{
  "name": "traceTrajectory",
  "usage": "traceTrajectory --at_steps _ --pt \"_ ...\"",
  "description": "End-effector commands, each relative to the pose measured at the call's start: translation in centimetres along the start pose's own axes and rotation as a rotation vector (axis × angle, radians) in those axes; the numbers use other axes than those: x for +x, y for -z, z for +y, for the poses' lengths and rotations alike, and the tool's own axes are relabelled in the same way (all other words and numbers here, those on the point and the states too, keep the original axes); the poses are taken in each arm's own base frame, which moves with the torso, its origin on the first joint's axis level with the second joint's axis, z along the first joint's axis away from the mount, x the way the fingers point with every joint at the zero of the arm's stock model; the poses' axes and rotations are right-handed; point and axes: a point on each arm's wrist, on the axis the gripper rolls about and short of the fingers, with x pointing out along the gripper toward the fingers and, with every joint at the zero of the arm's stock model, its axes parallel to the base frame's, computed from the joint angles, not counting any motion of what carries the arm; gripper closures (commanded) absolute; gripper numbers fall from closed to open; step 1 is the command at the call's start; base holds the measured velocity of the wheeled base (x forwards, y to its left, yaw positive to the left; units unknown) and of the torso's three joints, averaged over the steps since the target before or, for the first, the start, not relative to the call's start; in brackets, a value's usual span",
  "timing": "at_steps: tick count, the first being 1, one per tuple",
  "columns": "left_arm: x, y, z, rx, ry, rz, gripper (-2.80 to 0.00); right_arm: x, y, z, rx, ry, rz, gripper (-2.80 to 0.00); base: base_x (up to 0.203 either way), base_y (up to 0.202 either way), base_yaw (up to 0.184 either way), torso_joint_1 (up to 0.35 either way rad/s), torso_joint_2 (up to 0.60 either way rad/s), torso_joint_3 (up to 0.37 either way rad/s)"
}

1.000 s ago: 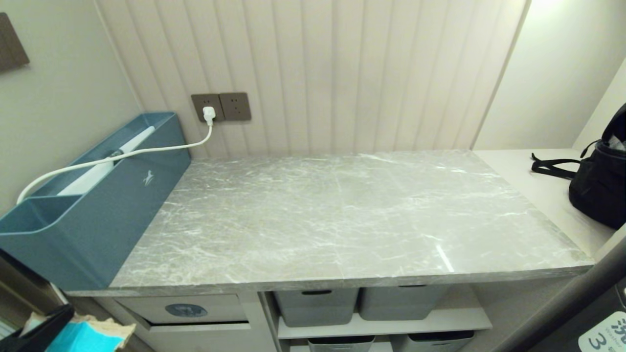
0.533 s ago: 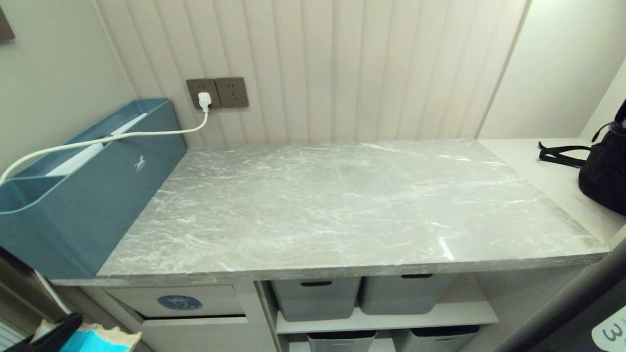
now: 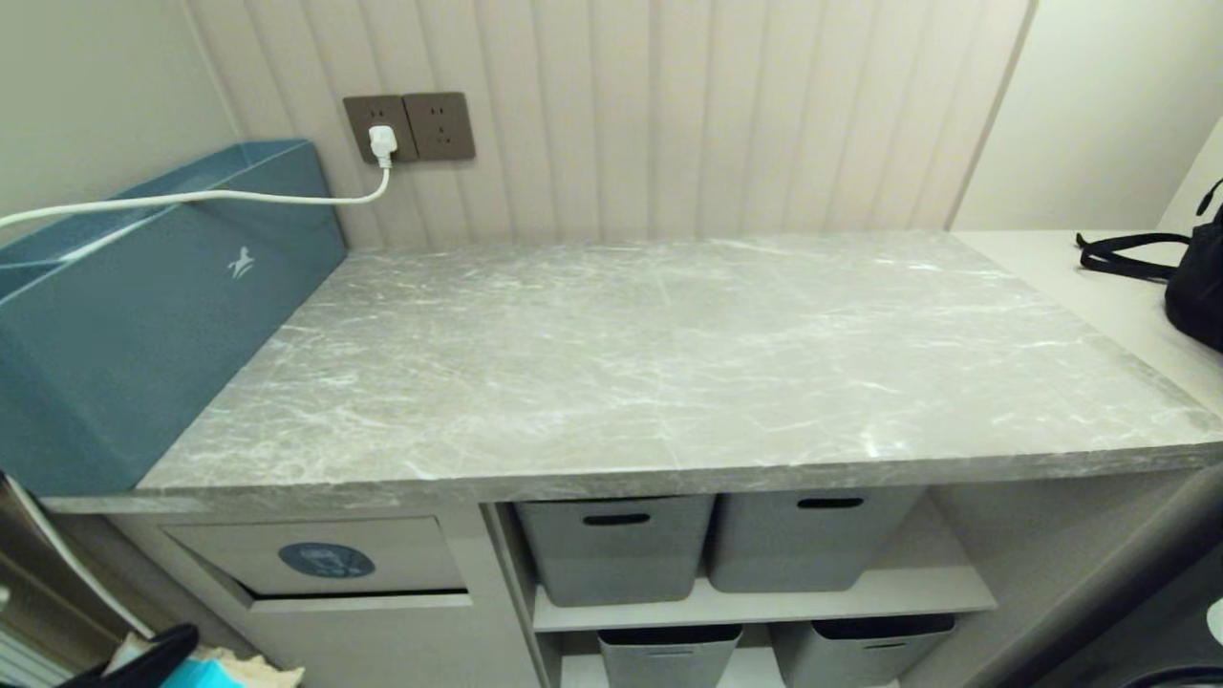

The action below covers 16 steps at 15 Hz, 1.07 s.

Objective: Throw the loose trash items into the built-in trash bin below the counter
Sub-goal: Put the garbage in the trash can

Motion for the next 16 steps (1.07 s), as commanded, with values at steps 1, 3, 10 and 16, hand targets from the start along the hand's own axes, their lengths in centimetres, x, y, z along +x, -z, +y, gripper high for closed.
traceTrajectory --at_steps 1,3,10,16 --pt "1.0 -0.2 0.1 -0.02 0.001 0.046 0.0 0.0 0.0 0.0 0.0 0.0 0.003 0.0 0.0 0.0 0.0 -0.239 0.52 0.3" --pt "1.9 -0.5 0.2 -0.087 -0.002 0.082 0.0 0.0 0.0 0.0 0.0 0.0 0.003 0.0 0.0 0.0 0.0 -0.224 0.51 0.29" --pt "3.6 -0.4 0.4 -0.166 -0.011 0.172 0.0 0.0 0.0 0.0 0.002 0.0 0.003 0.0 0.0 0.0 0.0 -0.202 0.49 0.282" --pt "5.1 -1.4 0.5 -0.167 0.011 0.195 0.0 0.0 0.0 0.0 0.002 0.0 0.003 0.0 0.0 0.0 0.0 -0.17 0.47 0.292"
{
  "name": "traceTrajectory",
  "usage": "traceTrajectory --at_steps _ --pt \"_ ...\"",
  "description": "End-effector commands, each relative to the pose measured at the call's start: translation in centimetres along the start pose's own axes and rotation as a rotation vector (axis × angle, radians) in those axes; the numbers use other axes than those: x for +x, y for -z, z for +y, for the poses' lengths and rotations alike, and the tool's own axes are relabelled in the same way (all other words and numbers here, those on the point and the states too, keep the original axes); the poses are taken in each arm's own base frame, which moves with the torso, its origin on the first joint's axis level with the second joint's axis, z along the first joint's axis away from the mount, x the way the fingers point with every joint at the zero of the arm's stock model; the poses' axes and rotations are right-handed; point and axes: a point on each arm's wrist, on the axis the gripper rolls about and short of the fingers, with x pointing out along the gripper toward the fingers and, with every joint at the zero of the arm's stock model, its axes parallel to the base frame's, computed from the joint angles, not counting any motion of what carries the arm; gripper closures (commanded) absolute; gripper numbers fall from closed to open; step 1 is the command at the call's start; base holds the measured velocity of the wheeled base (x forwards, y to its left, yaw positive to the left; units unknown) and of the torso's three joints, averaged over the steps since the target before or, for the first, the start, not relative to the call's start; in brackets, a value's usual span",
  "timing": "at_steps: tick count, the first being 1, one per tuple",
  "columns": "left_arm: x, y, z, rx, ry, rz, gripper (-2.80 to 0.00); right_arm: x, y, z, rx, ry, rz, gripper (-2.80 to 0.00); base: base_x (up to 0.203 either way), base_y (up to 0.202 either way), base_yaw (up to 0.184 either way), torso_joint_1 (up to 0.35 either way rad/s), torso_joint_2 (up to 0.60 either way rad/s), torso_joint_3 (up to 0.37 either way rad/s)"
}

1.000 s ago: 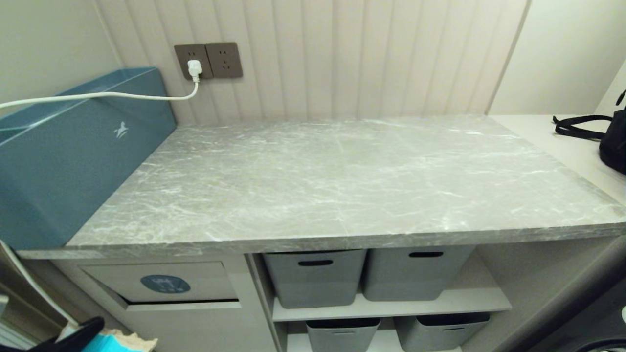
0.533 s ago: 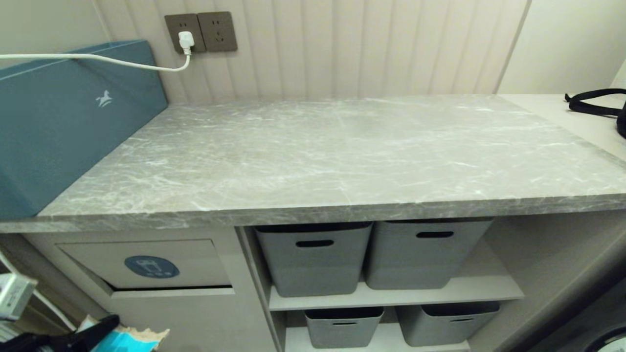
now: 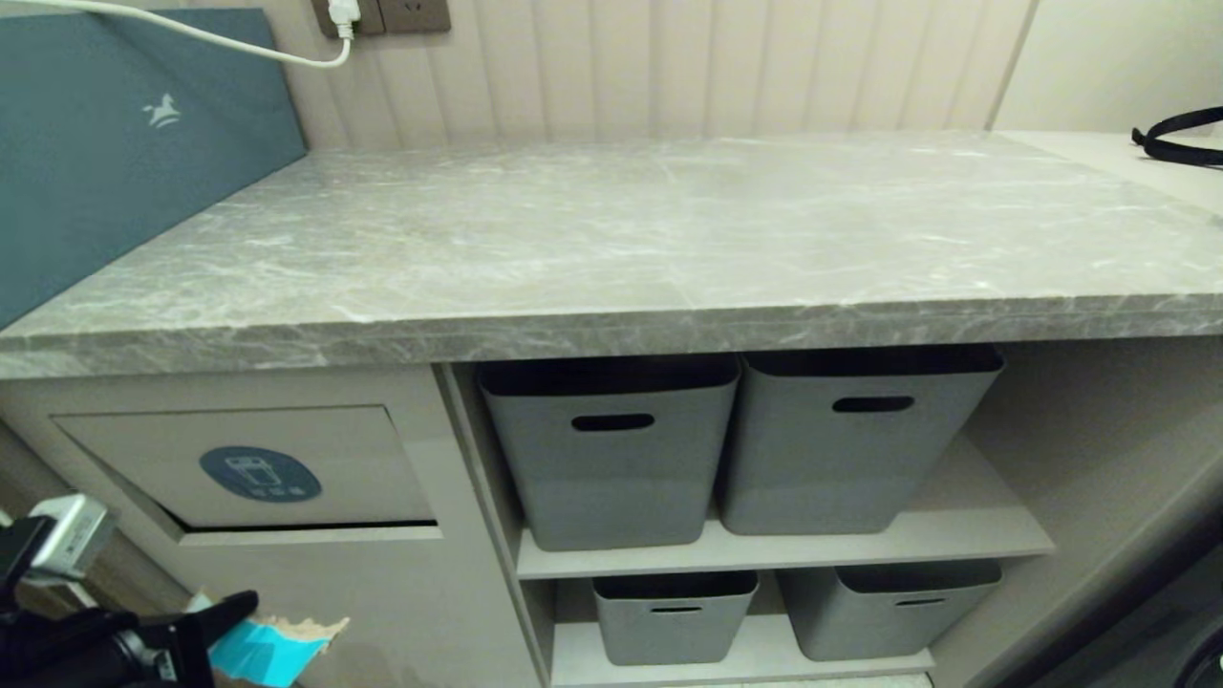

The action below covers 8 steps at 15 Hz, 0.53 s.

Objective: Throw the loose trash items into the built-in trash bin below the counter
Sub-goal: Put the garbage in the trash can

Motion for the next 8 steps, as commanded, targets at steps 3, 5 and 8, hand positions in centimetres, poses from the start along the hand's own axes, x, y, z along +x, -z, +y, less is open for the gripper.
traceTrajectory --at_steps 3,5,8 --pt "1.0 -0.5 0.0 -0.001 0.007 0.023 0.0 0.0 0.0 0.0 0.0 0.001 0.003 0.0 0.0 0.0 0.0 -0.142 0.46 0.309" --pt "1.5 -0.8 0.1 0.003 0.012 -0.004 0.0 0.0 0.0 0.0 0.0 0.001 0.003 0.0 0.0 0.0 0.0 -0.109 0.42 0.305" --pt "2.2 -1.4 0.1 0.012 0.02 -0.054 0.0 0.0 0.0 0.0 0.0 0.001 0.003 0.0 0.0 0.0 0.0 -0.03 0.14 0.097"
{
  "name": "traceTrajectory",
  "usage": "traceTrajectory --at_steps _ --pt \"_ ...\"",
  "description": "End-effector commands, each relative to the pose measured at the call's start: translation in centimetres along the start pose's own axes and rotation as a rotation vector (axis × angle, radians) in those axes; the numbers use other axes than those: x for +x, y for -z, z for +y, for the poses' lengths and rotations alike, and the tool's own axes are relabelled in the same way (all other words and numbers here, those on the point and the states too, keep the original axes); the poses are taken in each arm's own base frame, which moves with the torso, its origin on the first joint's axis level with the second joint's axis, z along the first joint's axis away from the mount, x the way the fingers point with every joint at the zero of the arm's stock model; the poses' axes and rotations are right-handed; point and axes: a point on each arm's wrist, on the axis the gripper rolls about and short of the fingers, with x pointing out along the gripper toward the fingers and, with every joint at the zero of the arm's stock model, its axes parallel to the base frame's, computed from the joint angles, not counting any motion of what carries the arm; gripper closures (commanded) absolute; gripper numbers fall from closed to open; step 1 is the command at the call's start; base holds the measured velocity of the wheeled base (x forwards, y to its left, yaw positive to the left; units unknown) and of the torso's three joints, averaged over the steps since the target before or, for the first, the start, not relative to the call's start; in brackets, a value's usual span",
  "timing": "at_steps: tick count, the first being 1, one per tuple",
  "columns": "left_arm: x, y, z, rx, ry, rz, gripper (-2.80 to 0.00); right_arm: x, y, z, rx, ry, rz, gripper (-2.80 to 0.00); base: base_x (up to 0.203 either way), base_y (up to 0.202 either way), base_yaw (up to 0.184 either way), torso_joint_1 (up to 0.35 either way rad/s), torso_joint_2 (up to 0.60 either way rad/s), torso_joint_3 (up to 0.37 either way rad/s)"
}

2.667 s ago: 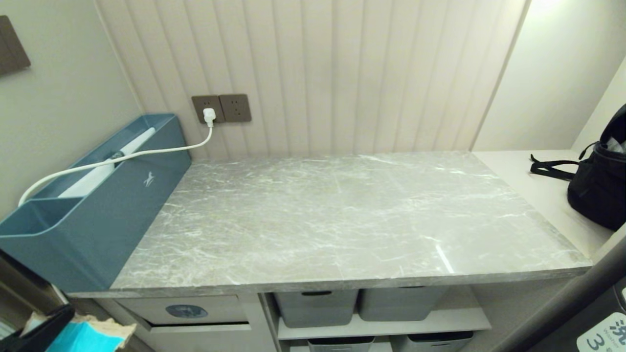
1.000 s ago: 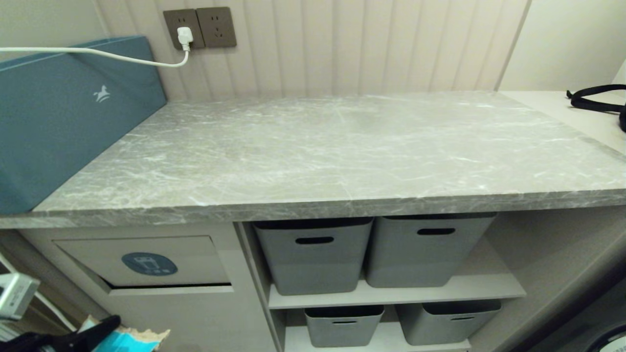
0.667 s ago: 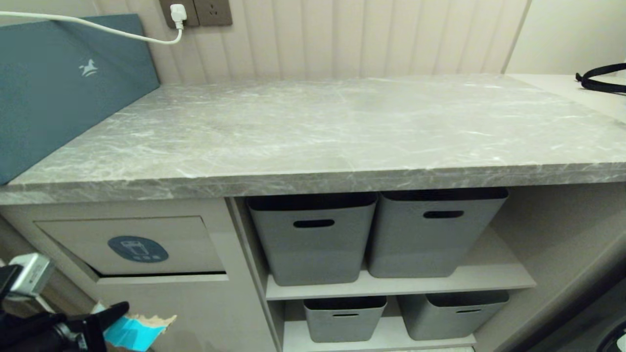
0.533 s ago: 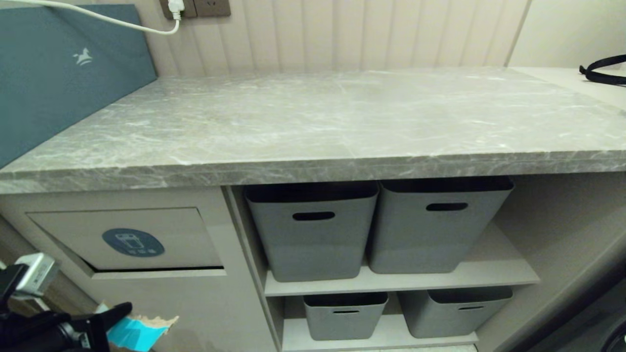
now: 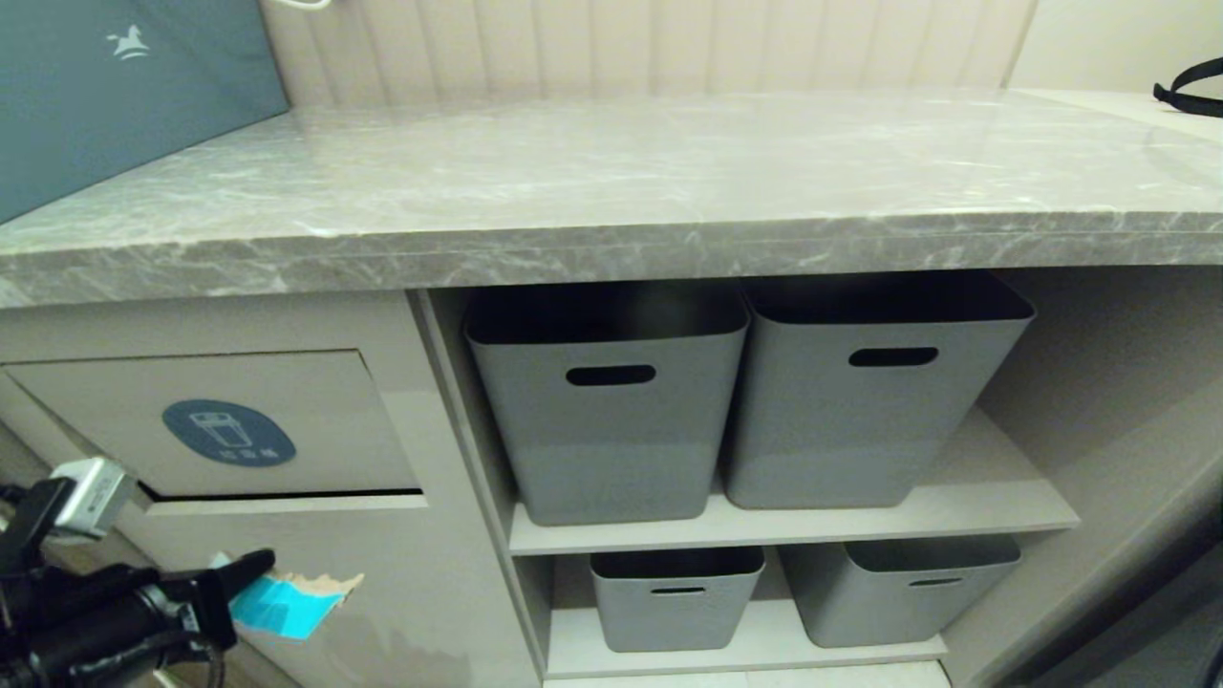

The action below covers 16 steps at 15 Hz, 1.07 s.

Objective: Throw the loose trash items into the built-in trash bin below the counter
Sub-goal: Put the garbage in the trash can

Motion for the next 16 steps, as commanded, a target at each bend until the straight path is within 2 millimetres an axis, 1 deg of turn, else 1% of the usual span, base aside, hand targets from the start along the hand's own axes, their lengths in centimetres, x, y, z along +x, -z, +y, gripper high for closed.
traceTrajectory --at_steps 1,6,8,11,14,16 --pt "0.4 0.1 0.1 -0.003 -0.001 0.012 0.0 0.0 0.0 0.0 0.0 0.0 0.003 0.0 0.0 0.0 0.0 -0.002 0.04 0.036" --pt "0.5 -0.3 0.0 -0.005 0.003 -0.014 0.0 0.0 0.0 0.0 0.0 0.0 0.003 0.0 0.0 0.0 0.0 0.0 0.01 0.003" --pt "1.2 -0.3 0.1 -0.007 0.002 -0.007 0.0 0.0 0.0 0.0 0.0 0.0 0.003 0.0 0.0 0.0 0.0 0.0 0.0 0.0" --pt "3.3 0.0 0.5 -0.007 0.003 -0.021 0.0 0.0 0.0 0.0 0.0 0.0 0.003 0.0 0.0 0.0 0.0 0.0 0.0 0.0" --pt "6.7 0.2 1.2 -0.003 0.003 -0.087 0.0 0.0 0.0 0.0 0.0 0.0 0.003 0.0 0.0 0.0 0.0 0.0 0.0 0.0" --pt "9.0 0.8 1.8 0.004 0.005 -0.136 0.0 0.0 0.0 0.0 0.0 0.0 0.003 0.0 0.0 0.0 0.0 0.0 0.0 0.0"
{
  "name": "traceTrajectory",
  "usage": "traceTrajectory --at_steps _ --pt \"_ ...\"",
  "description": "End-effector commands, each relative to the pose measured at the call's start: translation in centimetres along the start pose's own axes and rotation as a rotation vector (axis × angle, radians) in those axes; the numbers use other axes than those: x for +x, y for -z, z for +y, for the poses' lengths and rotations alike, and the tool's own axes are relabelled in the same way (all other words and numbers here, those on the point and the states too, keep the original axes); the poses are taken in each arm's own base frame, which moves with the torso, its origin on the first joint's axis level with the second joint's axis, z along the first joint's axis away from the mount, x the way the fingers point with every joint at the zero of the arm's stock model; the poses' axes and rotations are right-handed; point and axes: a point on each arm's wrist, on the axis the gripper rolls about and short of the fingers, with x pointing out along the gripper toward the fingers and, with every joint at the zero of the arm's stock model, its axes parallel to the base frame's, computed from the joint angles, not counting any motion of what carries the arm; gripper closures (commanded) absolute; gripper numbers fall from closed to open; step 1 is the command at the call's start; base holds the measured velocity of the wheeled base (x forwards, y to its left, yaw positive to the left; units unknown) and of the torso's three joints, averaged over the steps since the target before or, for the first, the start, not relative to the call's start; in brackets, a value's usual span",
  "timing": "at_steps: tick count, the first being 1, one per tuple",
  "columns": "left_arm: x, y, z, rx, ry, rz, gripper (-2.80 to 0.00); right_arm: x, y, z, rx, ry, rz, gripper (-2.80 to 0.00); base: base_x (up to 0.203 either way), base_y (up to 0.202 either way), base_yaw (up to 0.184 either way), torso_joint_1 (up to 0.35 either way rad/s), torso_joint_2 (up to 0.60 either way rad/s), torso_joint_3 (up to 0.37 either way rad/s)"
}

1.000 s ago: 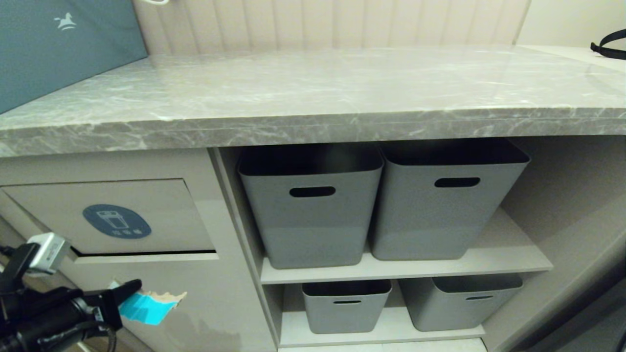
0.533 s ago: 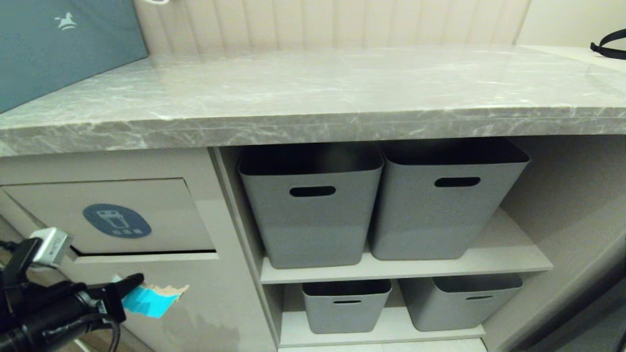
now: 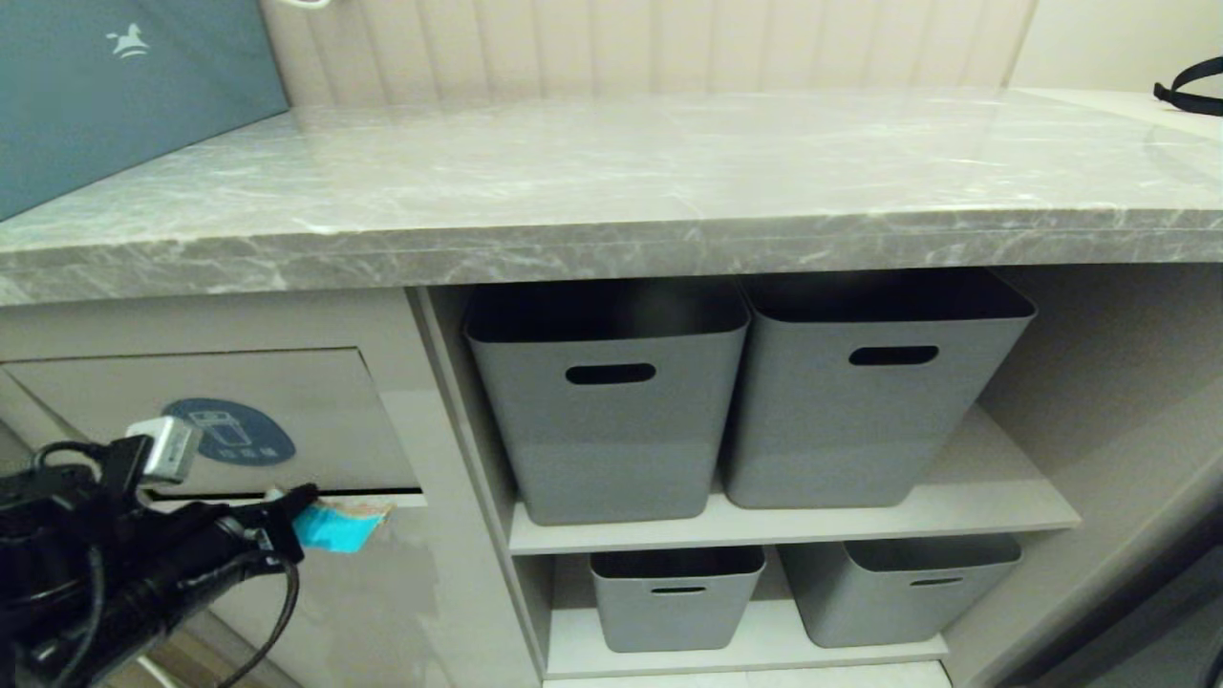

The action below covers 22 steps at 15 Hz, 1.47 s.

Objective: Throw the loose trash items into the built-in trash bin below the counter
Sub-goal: Put the garbage in the trash can

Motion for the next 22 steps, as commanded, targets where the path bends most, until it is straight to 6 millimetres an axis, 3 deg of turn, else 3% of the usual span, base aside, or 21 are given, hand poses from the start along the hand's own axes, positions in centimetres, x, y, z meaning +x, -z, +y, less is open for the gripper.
traceTrajectory --at_steps 1,9,15,16,22 --pt "2.6 1.8 0.7 -0.003 -0.002 -0.002 0.0 0.0 0.0 0.0 0.0 0.0 0.003 0.0 0.0 0.0 0.0 0.0 0.0 0.0" --pt "8.7 0.4 1.8 -0.03 0.011 -0.152 0.0 0.0 0.0 0.0 0.0 0.0 0.003 0.0 0.0 0.0 0.0 0.0 0.0 0.0" --pt "9.7 0.6 2.3 -0.032 0.003 -0.151 0.0 0.0 0.0 0.0 0.0 0.0 0.003 0.0 0.0 0.0 0.0 0.0 0.0 0.0" --pt "9.7 0.6 2.3 -0.032 0.002 -0.153 -2.8 0.0 0.0 0.0 0.0 0.0 0.003 0.0 0.0 0.0 0.0 0.0 0.0 0.0" --pt "9.2 0.3 2.2 -0.031 0.002 -0.16 -2.8 0.0 0.0 0.0 0.0 0.0 0.003 0.0 0.0 0.0 0.0 0.0 0.0 0.0"
